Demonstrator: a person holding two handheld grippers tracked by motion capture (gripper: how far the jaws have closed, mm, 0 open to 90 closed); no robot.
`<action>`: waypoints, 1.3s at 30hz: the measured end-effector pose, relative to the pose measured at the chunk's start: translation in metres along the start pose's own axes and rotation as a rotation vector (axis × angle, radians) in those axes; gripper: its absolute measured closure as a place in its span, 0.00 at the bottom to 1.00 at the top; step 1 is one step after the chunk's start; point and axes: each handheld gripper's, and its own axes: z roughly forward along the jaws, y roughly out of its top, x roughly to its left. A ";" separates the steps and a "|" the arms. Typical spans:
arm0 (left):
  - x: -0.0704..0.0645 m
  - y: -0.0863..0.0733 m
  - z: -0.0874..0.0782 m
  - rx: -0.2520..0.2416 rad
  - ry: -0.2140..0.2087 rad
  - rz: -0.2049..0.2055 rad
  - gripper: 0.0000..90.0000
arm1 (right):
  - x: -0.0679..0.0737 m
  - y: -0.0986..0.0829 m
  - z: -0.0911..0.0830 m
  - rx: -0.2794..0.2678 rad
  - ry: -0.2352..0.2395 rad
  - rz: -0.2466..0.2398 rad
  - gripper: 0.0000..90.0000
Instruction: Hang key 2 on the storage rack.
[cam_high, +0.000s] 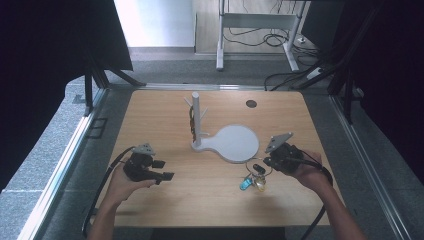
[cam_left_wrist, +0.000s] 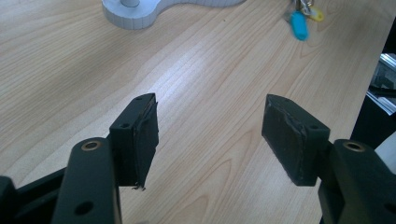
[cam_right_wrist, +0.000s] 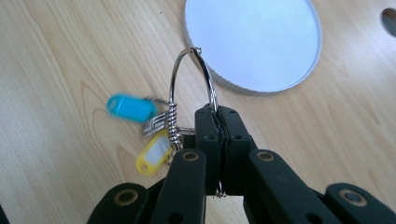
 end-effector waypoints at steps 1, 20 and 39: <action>0.000 0.000 0.000 0.000 0.001 -0.002 0.41 | 0.000 0.000 -0.002 -0.001 -0.008 0.001 0.98; 0.002 0.000 -0.001 -0.004 -0.006 0.000 0.41 | -0.007 0.008 -0.017 -0.046 -0.070 0.006 0.98; 0.002 0.000 -0.002 -0.008 -0.011 -0.008 0.41 | -0.021 0.034 -0.045 -0.098 -0.123 0.002 0.98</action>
